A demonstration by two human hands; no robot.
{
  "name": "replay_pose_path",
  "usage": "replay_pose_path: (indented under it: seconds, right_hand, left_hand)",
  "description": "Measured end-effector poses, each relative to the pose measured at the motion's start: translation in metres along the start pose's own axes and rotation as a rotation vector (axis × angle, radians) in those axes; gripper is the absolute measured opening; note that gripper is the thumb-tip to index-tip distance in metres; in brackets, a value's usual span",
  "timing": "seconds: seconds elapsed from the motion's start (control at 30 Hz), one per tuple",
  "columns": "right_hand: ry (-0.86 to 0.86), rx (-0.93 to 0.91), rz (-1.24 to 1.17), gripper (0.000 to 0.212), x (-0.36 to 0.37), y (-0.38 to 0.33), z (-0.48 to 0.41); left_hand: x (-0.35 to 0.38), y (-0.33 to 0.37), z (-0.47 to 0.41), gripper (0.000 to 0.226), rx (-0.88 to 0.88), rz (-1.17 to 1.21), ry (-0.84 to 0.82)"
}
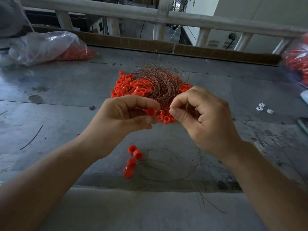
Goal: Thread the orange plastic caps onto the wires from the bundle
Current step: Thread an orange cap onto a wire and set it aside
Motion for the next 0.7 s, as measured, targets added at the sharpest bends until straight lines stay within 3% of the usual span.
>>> replay_pose_path:
  seconds: [0.27, 0.7]
  right_hand:
    - [-0.042, 0.117, -0.17, 0.011, 0.004, -0.001, 0.0]
    - [-0.106, 0.162, -0.089, 0.005, 0.007, -0.001, 0.001]
  left_hand:
    - [0.003, 0.001, 0.001, 0.026, 0.045, -0.05, -0.007]
    - [-0.002, -0.002, 0.001, 0.035, 0.025, 0.068, -0.055]
Point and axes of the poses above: each hand's wrist, its own z-axis away from the middle knuckle, its own x-axis out of the palm, y = z × x, the point moved 1 cm from there along -z, towards the middle knuckle, and after that the axes turned 6 degrees about -z, right-handed, at the moved point
